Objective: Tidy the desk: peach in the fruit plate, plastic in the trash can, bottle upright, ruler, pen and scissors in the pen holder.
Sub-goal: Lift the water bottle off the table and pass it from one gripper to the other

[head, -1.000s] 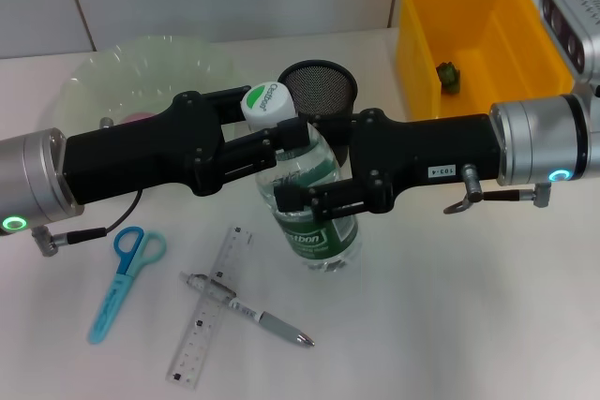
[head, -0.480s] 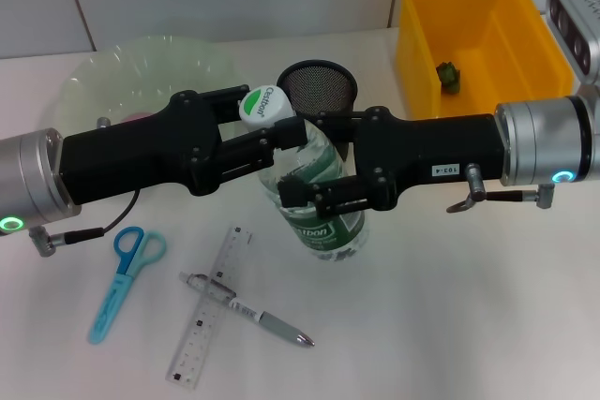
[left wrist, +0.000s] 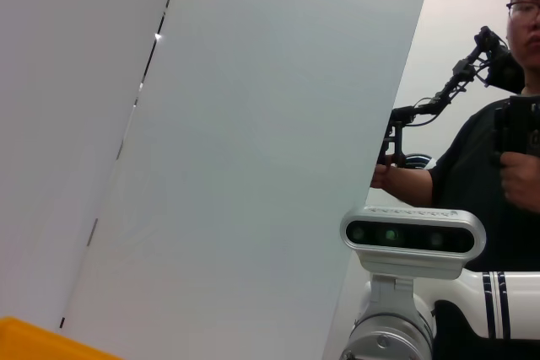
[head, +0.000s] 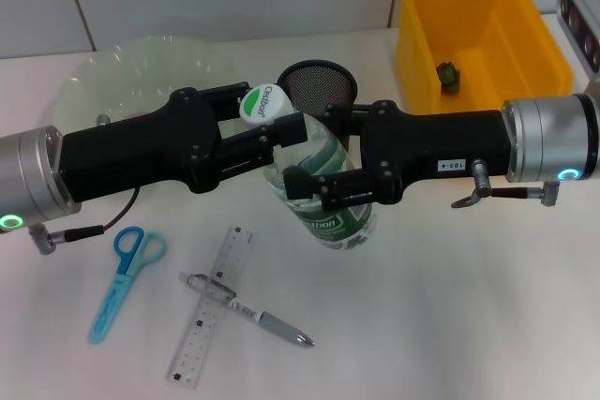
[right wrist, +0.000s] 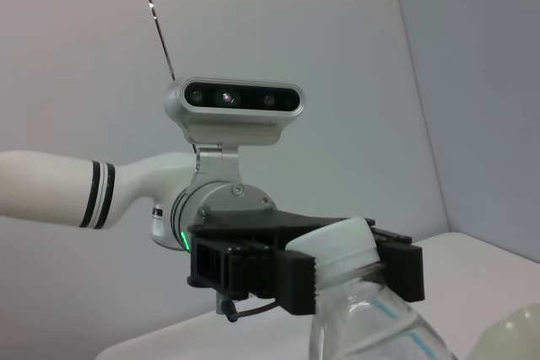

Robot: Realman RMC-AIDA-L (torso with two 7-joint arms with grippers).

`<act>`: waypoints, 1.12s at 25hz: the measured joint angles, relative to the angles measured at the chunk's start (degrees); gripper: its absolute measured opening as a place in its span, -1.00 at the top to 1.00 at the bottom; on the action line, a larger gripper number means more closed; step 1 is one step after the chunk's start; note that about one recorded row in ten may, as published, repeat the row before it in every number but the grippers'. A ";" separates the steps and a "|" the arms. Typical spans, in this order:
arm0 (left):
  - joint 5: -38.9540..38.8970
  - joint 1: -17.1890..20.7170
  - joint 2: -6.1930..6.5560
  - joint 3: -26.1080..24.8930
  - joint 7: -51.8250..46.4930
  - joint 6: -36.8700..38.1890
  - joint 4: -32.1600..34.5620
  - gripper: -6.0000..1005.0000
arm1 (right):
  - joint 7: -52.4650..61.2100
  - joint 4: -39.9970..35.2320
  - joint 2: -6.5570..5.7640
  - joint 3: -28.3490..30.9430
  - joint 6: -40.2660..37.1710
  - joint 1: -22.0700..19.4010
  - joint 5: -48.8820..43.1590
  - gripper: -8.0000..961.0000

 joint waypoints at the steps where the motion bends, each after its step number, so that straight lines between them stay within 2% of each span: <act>1: 0.00 0.02 0.00 0.00 0.00 0.01 0.03 0.09 | 0.00 0.00 0.00 0.00 -0.01 0.02 0.00 -0.69; 28: 0.24 0.35 0.00 -0.02 0.63 -0.10 -0.15 0.09 | -0.63 0.44 0.24 -0.12 -0.84 0.16 1.02 -0.69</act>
